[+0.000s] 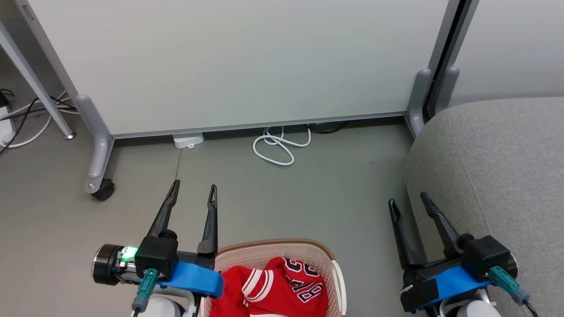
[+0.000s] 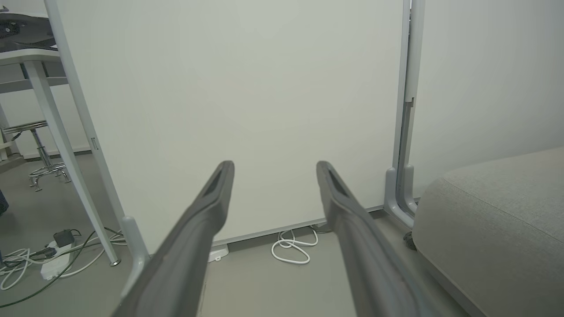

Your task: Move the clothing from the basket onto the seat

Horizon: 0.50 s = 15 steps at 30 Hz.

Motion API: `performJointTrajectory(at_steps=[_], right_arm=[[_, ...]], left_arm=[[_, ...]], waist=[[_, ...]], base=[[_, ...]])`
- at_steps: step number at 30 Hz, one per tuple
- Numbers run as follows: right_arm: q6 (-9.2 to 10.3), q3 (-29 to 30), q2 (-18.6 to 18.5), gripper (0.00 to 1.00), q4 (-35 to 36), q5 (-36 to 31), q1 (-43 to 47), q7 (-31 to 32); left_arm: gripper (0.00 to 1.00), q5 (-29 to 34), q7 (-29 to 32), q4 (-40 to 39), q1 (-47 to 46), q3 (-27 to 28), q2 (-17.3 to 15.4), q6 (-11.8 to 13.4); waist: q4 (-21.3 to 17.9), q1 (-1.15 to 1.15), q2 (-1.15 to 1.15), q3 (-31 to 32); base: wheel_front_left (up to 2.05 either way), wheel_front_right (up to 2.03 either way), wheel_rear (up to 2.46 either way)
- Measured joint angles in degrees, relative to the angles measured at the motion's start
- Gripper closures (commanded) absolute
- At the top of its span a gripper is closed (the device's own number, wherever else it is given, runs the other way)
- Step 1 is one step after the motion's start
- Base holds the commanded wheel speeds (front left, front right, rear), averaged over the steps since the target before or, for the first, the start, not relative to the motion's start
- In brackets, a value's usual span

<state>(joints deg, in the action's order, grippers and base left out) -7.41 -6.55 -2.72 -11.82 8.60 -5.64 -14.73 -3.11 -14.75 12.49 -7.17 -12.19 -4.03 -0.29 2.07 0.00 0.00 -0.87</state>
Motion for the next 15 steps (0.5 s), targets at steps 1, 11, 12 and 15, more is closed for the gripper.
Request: performJointTrajectory(at_steps=[1, 11, 12, 15], right_arm=[[0.00, 0.0, 0.0, 0.00, -0.2, -0.4, 0.0, -0.1], [-0.01, 0.6, 0.0, 0.00, -1.8, -1.6, -0.3, -0.3], [-0.01, 0.7, 0.0, 0.00, -2.0, -1.6, -0.3, -0.3], [-0.01, 0.8, 0.0, 0.00, -2.6, -1.6, -0.4, -0.3]], left_arm=[[0.00, 0.4, -0.1, 0.1, -0.1, 0.0, 0.0, 0.0], [0.00, 1.0, -0.3, 2.2, -0.4, -0.1, 0.1, -0.3], [0.00, 0.9, -0.3, 2.4, -0.5, -0.1, 0.1, -0.4], [0.00, 0.6, -0.3, 3.4, -0.9, 0.0, 0.2, -0.7]], waist=[[0.0, 0.00, 0.00, 0.0], [-0.1, 0.00, 0.00, -0.4], [-0.1, 0.00, 0.00, -0.5], [-0.1, 0.00, 0.00, -0.6]], base=[[0.00, 0.00, 0.00], [0.00, 0.00, 0.00], [0.00, 0.00, 0.00], [0.00, 0.00, 0.00]])
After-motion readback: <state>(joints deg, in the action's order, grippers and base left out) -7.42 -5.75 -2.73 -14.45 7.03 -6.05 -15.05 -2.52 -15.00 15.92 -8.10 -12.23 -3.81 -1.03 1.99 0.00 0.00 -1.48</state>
